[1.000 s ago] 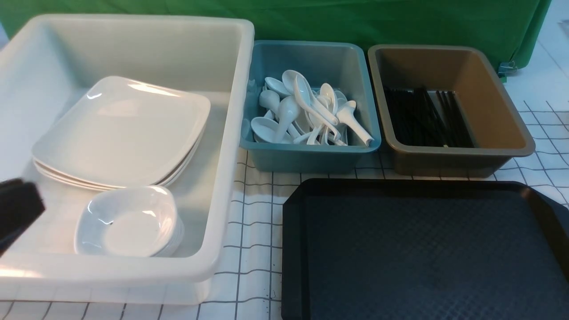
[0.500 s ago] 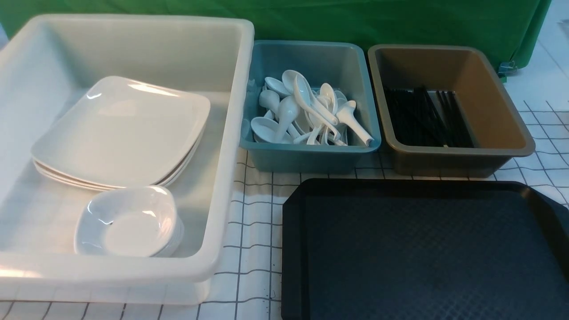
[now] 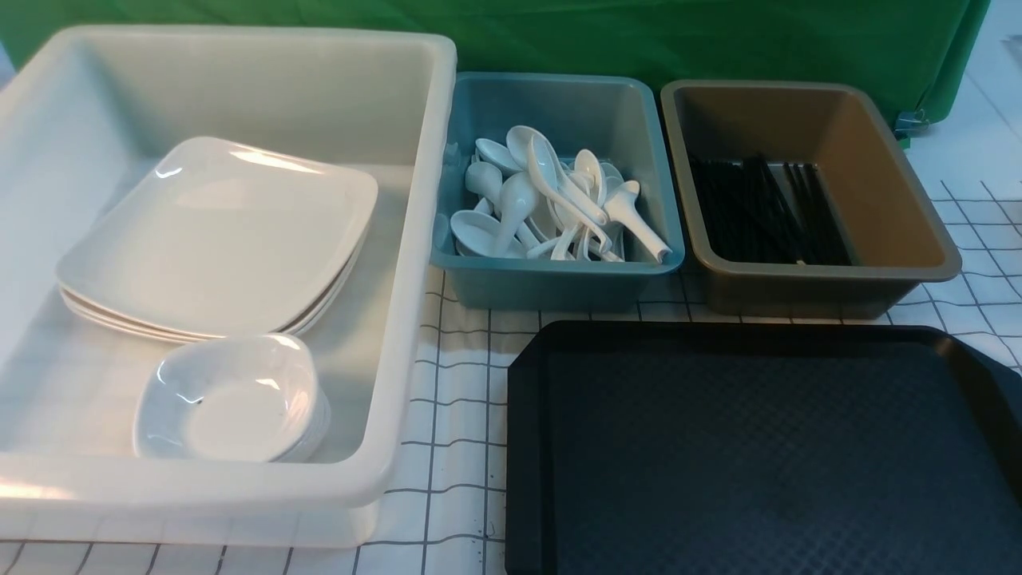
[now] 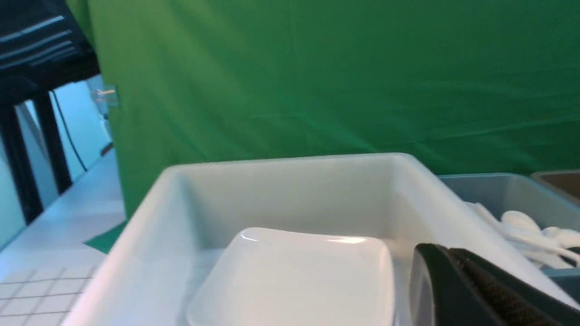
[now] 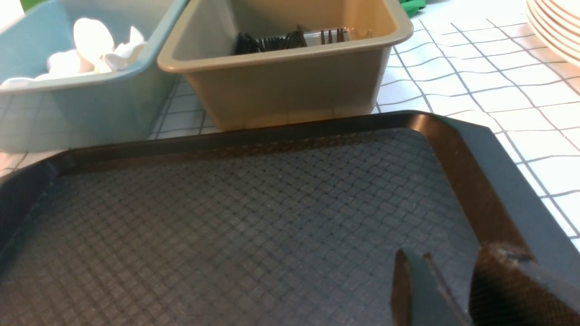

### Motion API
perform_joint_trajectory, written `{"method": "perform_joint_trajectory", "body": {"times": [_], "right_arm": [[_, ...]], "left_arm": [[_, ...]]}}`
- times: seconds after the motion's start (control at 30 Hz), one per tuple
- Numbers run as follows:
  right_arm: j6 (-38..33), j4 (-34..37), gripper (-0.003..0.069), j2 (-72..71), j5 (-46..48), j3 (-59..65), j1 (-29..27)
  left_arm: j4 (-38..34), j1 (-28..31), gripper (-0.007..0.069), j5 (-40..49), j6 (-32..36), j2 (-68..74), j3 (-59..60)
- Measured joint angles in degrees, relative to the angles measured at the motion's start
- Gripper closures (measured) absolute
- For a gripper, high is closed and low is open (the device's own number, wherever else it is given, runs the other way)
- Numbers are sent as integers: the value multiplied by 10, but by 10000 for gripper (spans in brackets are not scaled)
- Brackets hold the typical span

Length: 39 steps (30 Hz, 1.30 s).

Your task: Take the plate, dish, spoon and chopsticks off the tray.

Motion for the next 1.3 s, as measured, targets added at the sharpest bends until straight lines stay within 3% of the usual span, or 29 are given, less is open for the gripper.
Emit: {"method": "perform_joint_trajectory", "body": {"times": [0.17, 0.27, 0.4, 0.57, 0.8, 1.3], "right_arm": [[0, 0, 417, 0, 0, 0, 0], [0, 0, 417, 0, 0, 0, 0], [0, 0, 417, 0, 0, 0, 0], [0, 0, 417, 0, 0, 0, 0], [0, 0, 417, 0, 0, 0, 0], [0, 0, 417, 0, 0, 0, 0]], "left_arm": [[42, -2, 620, -69, -48, -4, 42], [141, -25, 620, -133, -179, -10, 98], [201, -63, 620, -182, -255, -10, 160], [211, -100, 620, -166, -271, -10, 198], [220, -105, 620, -77, -274, -10, 198], [225, -95, 620, -65, -272, -10, 199]]}}
